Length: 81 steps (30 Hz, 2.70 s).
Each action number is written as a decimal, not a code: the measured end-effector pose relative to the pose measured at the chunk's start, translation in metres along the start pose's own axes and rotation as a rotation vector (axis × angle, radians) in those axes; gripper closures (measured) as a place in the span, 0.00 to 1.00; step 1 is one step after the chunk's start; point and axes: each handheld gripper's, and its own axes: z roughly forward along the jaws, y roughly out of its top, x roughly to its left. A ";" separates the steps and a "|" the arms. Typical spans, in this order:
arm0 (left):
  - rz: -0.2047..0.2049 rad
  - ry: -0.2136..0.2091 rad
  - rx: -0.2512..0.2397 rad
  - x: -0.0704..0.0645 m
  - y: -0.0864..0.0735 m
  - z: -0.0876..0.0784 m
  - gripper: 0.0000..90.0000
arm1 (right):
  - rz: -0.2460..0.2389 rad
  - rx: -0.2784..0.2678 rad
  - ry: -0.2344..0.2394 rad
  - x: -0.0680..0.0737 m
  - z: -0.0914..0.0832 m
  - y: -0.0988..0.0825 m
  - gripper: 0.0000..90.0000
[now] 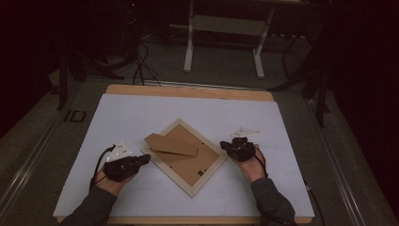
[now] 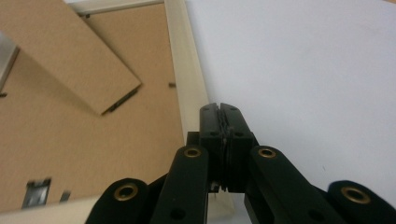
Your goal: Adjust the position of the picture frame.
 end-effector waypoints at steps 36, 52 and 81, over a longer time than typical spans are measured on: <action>-0.146 0.136 0.099 0.078 0.007 0.063 1.00 | -0.001 0.054 0.058 0.033 -0.020 -0.056 0.98; -0.142 0.105 0.178 0.078 0.000 0.081 1.00 | -0.015 0.077 0.067 0.039 -0.014 -0.060 0.99; -0.142 -0.009 0.177 0.056 -0.013 0.079 1.00 | 0.081 0.086 -0.001 0.005 -0.006 -0.049 1.00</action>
